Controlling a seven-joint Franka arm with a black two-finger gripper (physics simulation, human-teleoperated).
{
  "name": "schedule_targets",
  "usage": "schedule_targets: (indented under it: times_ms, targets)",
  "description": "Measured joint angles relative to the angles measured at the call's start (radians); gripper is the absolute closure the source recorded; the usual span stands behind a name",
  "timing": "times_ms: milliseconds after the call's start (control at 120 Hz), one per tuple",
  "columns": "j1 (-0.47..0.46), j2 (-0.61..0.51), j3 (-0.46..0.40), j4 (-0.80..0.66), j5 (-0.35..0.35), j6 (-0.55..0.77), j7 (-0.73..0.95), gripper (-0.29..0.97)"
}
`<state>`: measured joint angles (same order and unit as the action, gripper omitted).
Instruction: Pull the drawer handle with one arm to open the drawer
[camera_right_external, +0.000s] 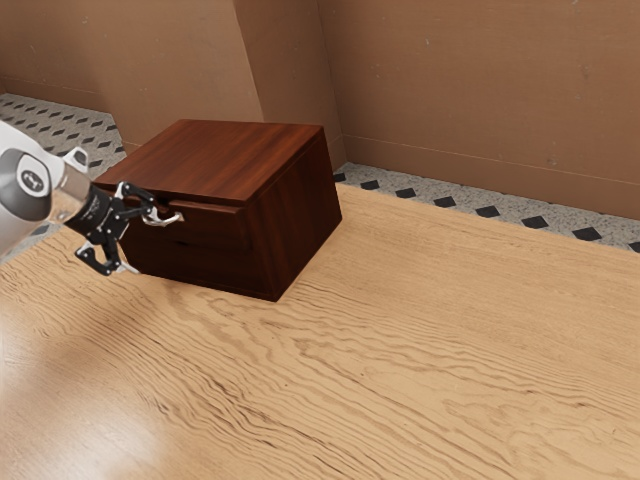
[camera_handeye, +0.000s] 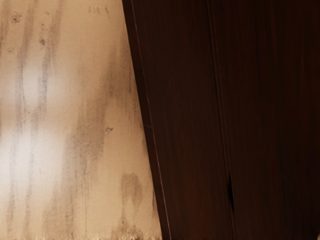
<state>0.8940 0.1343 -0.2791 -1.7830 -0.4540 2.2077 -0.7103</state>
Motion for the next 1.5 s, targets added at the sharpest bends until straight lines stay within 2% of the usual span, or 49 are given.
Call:
schedule_targets:
  times_ms: [1500]
  targets:
    - [0.044, -0.329, 0.024, -0.29, -0.021, -0.076, -0.032, 0.0]
